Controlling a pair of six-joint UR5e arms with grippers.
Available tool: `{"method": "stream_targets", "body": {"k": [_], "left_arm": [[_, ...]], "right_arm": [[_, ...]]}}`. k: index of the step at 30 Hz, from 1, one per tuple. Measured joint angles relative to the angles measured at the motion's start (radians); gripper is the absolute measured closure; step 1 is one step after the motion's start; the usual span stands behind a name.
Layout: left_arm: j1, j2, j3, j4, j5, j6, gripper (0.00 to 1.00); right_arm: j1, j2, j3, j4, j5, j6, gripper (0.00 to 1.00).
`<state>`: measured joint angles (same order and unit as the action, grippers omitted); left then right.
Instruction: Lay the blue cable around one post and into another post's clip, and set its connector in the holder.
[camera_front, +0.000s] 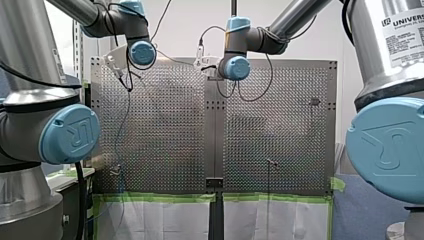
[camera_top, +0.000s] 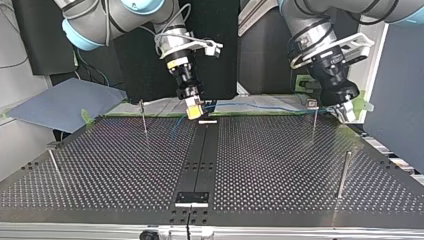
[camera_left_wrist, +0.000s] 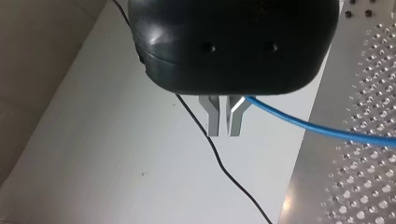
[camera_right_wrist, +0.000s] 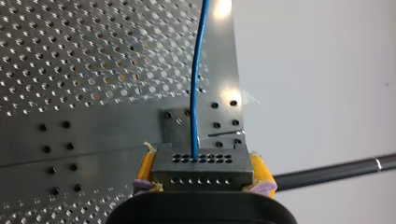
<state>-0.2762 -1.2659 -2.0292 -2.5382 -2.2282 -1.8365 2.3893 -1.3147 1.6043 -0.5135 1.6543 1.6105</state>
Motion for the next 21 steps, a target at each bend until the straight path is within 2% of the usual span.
{"method": "stream_targets", "body": {"k": [3,5,16,21], "left_arm": [[0.025,0.0,0.002,-0.025,0.025,-0.007,0.87],[0.043,-0.002,0.003,-0.043,0.043,-0.017,0.87],[0.144,-0.063,0.022,-0.137,0.144,-0.042,0.87],[0.188,-0.094,0.046,-0.146,0.188,-0.055,0.87]], "right_arm": [[0.007,0.014,-0.028,0.014,-0.003,-0.014,1.0],[0.012,0.019,-0.045,0.019,-0.003,-0.018,1.0],[0.041,0.047,-0.124,0.022,-0.007,-0.016,1.0],[0.05,0.059,-0.143,0.016,-0.008,-0.015,1.0]]}}
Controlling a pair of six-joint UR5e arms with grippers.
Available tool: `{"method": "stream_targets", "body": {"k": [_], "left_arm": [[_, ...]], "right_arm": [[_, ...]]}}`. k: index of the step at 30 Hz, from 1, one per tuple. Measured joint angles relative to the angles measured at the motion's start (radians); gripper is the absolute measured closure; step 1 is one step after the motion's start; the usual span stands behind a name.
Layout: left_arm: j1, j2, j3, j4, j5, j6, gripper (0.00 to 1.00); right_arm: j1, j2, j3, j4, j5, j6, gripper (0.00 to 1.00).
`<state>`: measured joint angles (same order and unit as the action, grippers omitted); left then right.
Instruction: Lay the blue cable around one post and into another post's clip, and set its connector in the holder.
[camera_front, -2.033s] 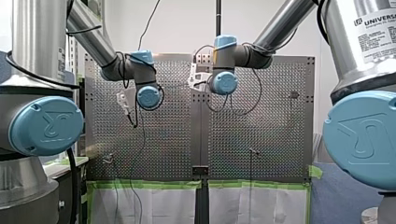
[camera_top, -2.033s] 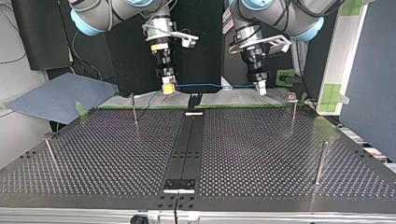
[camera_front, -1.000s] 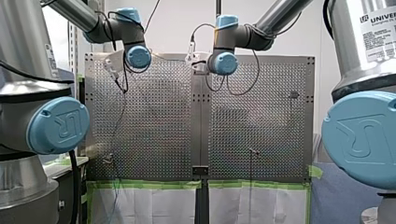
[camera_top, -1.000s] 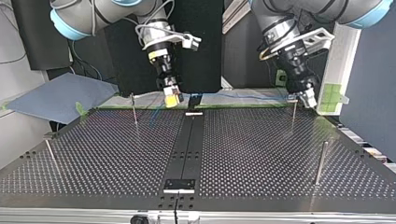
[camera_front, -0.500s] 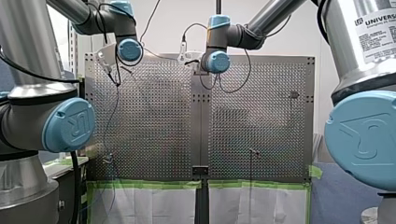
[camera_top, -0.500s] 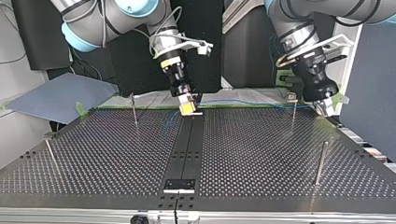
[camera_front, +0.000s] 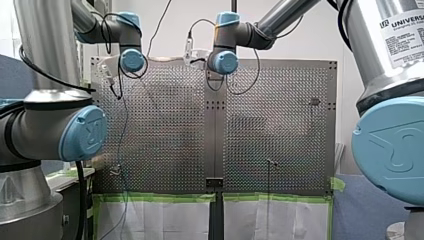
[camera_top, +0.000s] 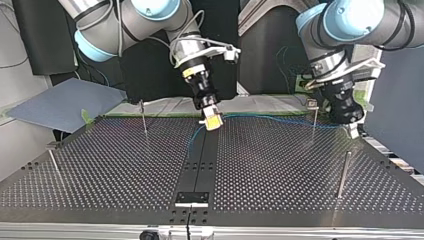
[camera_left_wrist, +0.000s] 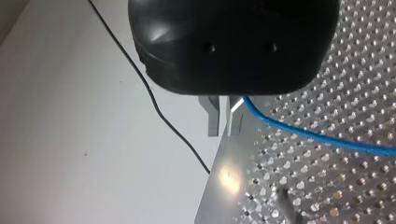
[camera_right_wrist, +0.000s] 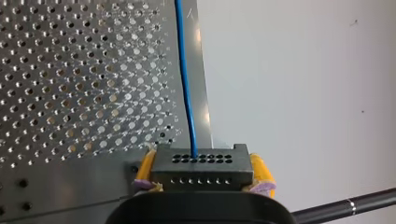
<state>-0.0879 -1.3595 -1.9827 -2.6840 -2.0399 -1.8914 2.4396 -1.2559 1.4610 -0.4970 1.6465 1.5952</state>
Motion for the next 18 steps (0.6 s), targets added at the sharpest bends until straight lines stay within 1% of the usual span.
{"method": "stream_targets", "body": {"k": [7,12,16,18], "left_arm": [[0.059,-0.039,0.048,-0.001,0.059,-0.015,0.87],[0.101,-0.04,0.09,-0.002,0.101,-0.023,0.87],[0.144,-0.04,0.129,-0.008,0.141,-0.035,0.87],[0.161,-0.04,0.138,-0.01,0.152,-0.039,0.87]], "right_arm": [[0.004,0.006,-0.025,-0.001,-0.002,0.001,1.0],[0.005,0.017,-0.039,0.0,-0.002,0.002,1.0],[0.01,0.036,-0.059,0.008,-0.002,-0.003,1.0],[0.013,0.043,-0.069,0.01,0.0,-0.005,1.0]]}}
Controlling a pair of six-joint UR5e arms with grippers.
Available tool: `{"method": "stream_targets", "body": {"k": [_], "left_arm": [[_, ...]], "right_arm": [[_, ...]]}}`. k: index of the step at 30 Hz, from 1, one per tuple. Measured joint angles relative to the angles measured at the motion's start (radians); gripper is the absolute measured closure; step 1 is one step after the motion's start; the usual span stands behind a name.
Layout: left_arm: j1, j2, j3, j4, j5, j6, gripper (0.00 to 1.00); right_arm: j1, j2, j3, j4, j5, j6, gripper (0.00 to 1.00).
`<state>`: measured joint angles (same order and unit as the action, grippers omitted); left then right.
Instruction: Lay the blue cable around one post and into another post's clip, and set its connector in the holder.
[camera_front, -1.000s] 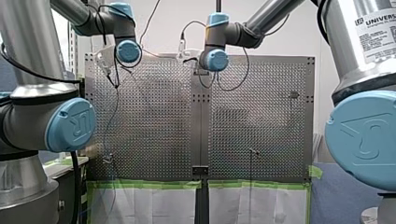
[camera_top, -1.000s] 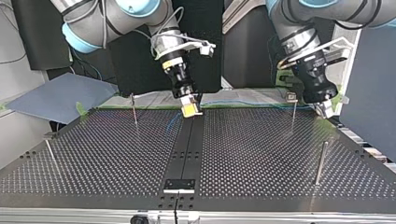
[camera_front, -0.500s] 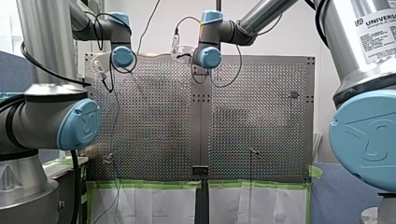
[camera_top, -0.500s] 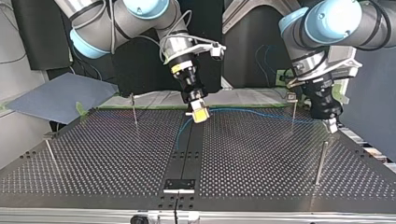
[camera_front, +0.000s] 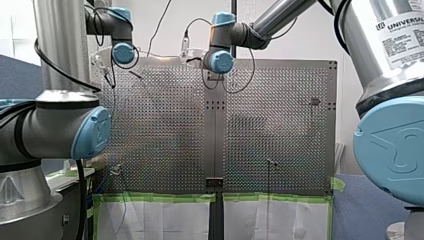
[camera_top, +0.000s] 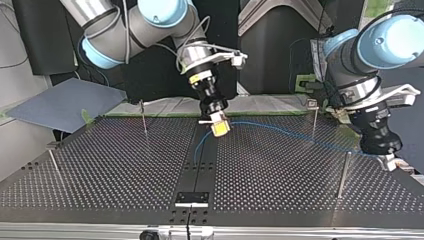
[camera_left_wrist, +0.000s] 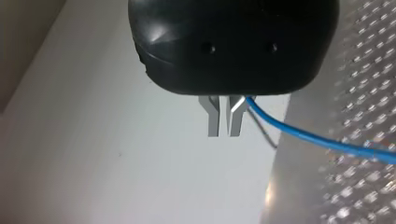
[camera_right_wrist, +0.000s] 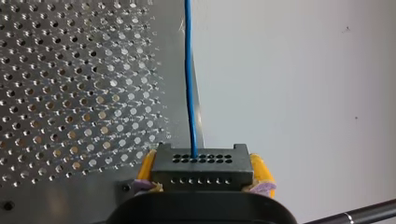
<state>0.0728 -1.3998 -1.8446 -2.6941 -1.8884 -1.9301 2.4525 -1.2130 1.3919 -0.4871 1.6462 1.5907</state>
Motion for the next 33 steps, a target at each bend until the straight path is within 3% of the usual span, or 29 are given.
{"method": "stream_targets", "body": {"k": [13,22,33], "left_arm": [[0.101,-0.018,0.011,0.0,0.047,0.007,0.87],[0.116,-0.056,0.012,0.014,0.115,0.012,0.87],[0.136,-0.096,0.031,0.018,0.132,0.012,0.87]], "right_arm": [[0.009,0.015,-0.042,0.012,0.003,-0.001,1.0],[0.003,0.016,-0.057,0.012,0.005,0.004,1.0],[0.0,0.049,-0.108,0.027,0.005,0.001,1.0]]}}
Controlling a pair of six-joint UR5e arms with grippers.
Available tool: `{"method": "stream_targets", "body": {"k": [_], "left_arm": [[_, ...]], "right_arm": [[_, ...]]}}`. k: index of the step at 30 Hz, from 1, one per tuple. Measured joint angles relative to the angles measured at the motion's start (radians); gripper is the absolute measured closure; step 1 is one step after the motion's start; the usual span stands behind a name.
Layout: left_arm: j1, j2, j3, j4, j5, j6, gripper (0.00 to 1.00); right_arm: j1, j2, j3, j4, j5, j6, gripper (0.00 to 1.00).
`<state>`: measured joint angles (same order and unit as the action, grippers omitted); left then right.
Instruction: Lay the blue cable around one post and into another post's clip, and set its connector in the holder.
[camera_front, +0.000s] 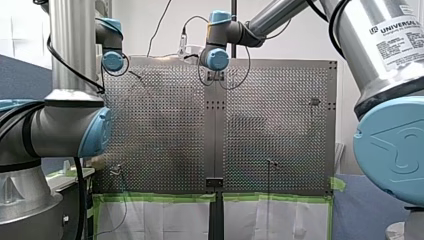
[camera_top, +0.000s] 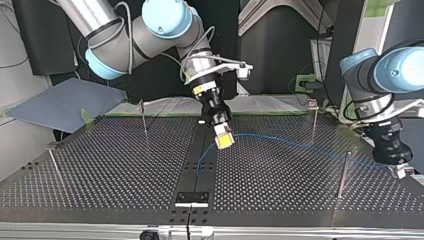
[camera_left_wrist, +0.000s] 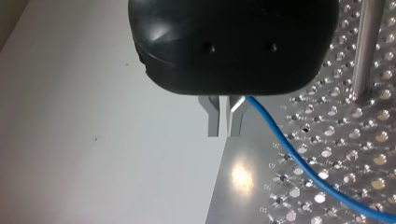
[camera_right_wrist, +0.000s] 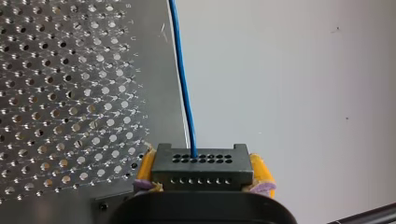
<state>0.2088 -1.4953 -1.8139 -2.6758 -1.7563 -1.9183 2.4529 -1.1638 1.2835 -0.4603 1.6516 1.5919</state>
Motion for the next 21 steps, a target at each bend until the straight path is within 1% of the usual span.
{"method": "stream_targets", "body": {"k": [7,11,15,21], "left_arm": [[0.019,-0.042,0.022,-0.001,0.025,-0.002,0.87],[0.031,-0.052,0.025,0.0,0.043,-0.003,0.87],[0.041,-0.064,0.036,-0.001,0.051,-0.009,0.87],[0.048,-0.101,0.057,-0.009,0.066,-0.01,0.87]], "right_arm": [[0.0,0.024,-0.035,0.01,-0.001,-0.002,1.0],[0.001,0.039,-0.052,0.01,-0.003,-0.001,1.0],[0.004,0.064,-0.079,0.02,-0.006,-0.003,1.0],[0.007,0.093,-0.117,0.034,-0.009,-0.004,1.0]]}}
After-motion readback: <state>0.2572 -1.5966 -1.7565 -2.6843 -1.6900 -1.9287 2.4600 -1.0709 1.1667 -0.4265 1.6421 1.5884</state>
